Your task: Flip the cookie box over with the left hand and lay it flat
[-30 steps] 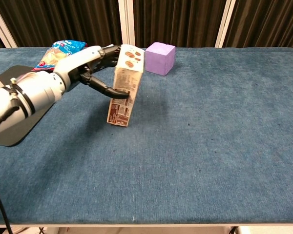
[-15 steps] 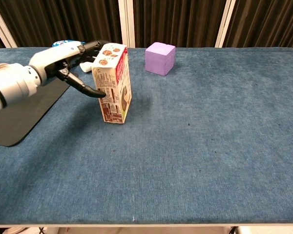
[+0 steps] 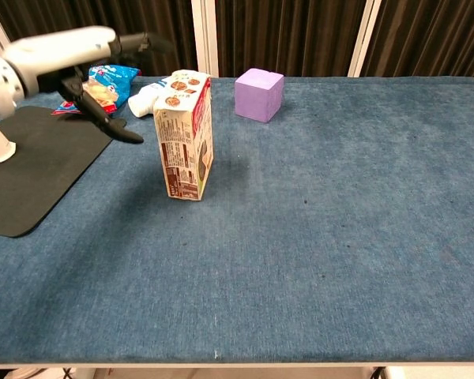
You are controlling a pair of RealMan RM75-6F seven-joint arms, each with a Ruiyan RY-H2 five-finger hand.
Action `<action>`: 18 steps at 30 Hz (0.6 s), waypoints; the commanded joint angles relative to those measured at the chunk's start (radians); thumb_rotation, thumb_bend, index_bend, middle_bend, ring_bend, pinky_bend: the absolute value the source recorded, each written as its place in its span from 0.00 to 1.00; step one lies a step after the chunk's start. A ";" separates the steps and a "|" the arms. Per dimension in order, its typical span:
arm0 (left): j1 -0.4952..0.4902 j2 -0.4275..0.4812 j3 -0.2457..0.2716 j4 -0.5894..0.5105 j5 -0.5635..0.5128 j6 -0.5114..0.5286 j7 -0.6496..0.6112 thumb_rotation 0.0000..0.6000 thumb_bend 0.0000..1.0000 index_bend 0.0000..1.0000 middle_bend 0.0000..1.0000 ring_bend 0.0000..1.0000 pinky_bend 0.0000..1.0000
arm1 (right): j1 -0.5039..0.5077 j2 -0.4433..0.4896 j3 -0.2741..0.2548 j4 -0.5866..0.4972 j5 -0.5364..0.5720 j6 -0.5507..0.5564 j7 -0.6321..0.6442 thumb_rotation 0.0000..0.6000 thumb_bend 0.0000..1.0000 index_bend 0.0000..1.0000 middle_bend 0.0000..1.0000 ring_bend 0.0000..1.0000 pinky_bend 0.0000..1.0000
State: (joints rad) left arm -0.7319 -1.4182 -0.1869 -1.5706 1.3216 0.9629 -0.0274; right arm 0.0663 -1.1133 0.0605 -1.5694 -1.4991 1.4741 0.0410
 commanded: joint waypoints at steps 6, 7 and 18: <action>-0.129 0.112 -0.065 -0.310 -0.374 -0.021 0.517 1.00 0.00 0.00 0.00 0.00 0.00 | 0.002 -0.001 -0.002 0.004 -0.002 -0.004 0.010 1.00 0.28 0.00 0.00 0.00 0.00; -0.147 0.110 -0.068 -0.323 -0.419 -0.017 0.554 1.00 0.00 0.00 0.00 0.00 0.00 | 0.002 -0.001 -0.002 0.006 -0.001 -0.005 0.012 1.00 0.28 0.00 0.00 0.00 0.00; -0.369 0.056 -0.078 -0.362 -0.907 0.064 0.825 1.00 0.00 0.00 0.00 0.00 0.00 | 0.004 -0.005 -0.001 0.029 0.004 -0.013 0.039 1.00 0.28 0.00 0.00 0.00 0.00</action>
State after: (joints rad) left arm -1.0259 -1.3439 -0.2573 -1.9145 0.5227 0.9920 0.7269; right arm 0.0697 -1.1179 0.0593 -1.5415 -1.4953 1.4620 0.0788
